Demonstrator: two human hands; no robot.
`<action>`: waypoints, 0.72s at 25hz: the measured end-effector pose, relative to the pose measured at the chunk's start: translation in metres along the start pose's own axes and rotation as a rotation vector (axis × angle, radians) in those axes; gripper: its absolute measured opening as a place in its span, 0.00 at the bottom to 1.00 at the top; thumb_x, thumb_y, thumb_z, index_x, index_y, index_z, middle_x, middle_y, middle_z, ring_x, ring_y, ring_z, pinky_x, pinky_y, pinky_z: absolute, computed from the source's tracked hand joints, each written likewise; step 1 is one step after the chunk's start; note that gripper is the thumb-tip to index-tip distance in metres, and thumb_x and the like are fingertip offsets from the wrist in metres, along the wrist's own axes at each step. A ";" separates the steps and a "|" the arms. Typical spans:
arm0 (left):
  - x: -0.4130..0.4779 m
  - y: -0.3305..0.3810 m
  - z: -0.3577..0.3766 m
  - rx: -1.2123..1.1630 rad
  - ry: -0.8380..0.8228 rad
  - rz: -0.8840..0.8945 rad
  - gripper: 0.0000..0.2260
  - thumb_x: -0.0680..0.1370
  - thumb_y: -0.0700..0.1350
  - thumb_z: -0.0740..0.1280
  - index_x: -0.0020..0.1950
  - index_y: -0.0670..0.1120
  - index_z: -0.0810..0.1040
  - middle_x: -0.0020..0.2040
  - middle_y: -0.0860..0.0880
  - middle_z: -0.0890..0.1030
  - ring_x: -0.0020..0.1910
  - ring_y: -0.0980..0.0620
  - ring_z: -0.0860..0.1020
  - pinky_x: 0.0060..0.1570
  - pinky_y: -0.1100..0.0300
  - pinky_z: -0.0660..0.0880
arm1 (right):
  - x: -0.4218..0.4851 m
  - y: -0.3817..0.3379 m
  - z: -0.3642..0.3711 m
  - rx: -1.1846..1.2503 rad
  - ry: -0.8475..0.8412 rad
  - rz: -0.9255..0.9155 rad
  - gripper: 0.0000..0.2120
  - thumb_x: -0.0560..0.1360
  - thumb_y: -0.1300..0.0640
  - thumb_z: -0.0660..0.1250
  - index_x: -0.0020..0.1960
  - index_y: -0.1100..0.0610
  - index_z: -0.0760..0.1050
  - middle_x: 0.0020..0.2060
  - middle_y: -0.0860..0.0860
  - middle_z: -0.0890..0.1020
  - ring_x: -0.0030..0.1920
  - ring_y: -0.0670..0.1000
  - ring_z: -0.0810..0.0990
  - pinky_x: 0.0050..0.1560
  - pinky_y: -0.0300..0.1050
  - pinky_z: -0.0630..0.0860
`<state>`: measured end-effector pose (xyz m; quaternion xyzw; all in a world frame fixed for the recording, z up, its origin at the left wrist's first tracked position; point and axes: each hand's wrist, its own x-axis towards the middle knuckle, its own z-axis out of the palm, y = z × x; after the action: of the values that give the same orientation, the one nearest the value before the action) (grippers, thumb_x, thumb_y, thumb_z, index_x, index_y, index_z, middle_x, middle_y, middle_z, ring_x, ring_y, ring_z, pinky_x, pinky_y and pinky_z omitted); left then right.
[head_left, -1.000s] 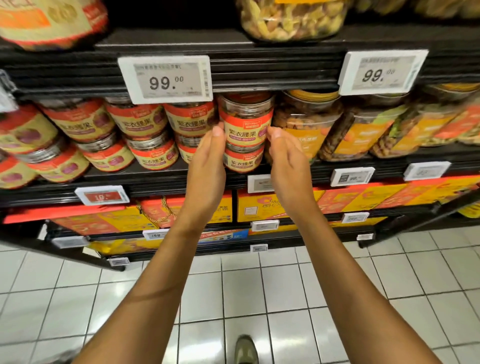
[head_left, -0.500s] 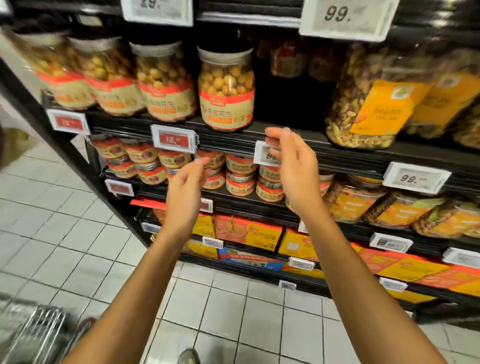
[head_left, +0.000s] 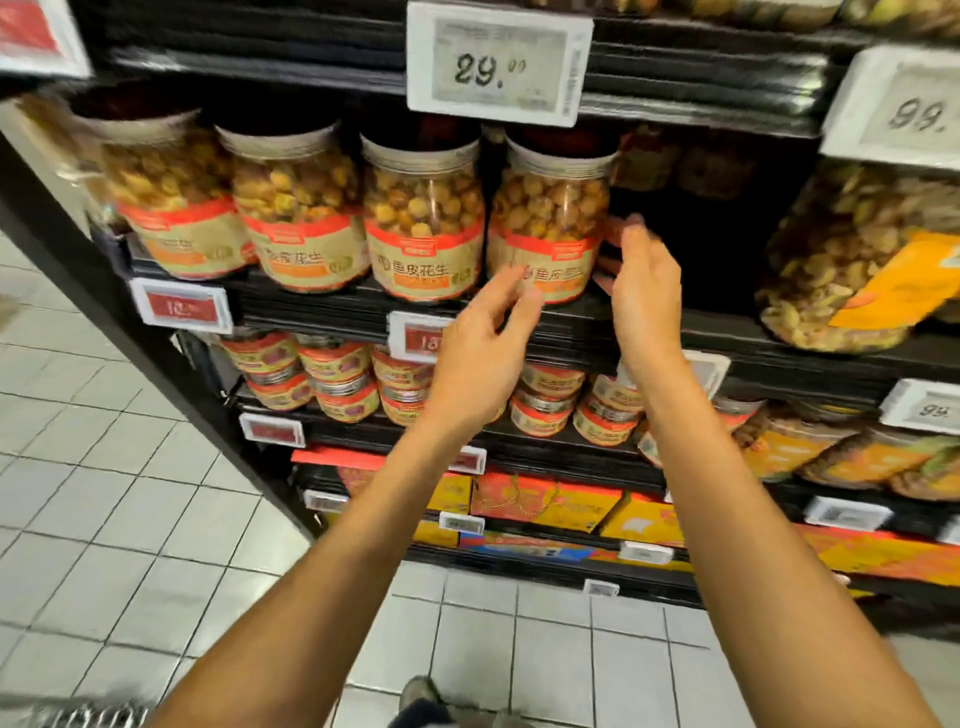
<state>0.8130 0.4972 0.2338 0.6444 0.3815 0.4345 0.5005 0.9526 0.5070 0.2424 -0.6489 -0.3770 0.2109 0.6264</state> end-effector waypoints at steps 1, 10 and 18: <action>0.000 -0.004 -0.004 -0.033 -0.038 0.001 0.19 0.81 0.46 0.60 0.71 0.44 0.67 0.64 0.57 0.71 0.55 0.77 0.68 0.53 0.83 0.62 | -0.002 0.000 0.004 0.007 0.024 -0.004 0.13 0.78 0.48 0.53 0.43 0.50 0.74 0.46 0.49 0.80 0.53 0.51 0.78 0.62 0.59 0.71; -0.009 -0.003 -0.034 -0.218 -0.038 -0.087 0.11 0.80 0.40 0.61 0.61 0.46 0.75 0.50 0.57 0.79 0.54 0.58 0.78 0.60 0.63 0.73 | -0.034 0.002 0.001 -0.072 0.201 -0.145 0.17 0.78 0.53 0.52 0.49 0.61 0.75 0.47 0.56 0.77 0.47 0.51 0.78 0.54 0.52 0.76; -0.191 -0.038 -0.121 -0.148 0.569 -0.353 0.07 0.79 0.37 0.60 0.51 0.46 0.76 0.41 0.48 0.80 0.41 0.51 0.78 0.44 0.62 0.74 | -0.202 0.053 0.059 0.068 -0.591 0.091 0.13 0.81 0.60 0.53 0.44 0.55 0.75 0.35 0.49 0.78 0.33 0.46 0.76 0.35 0.33 0.71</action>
<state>0.6336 0.3664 0.1779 0.3834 0.5791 0.5297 0.4869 0.7938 0.3965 0.1436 -0.5543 -0.5063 0.4309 0.5007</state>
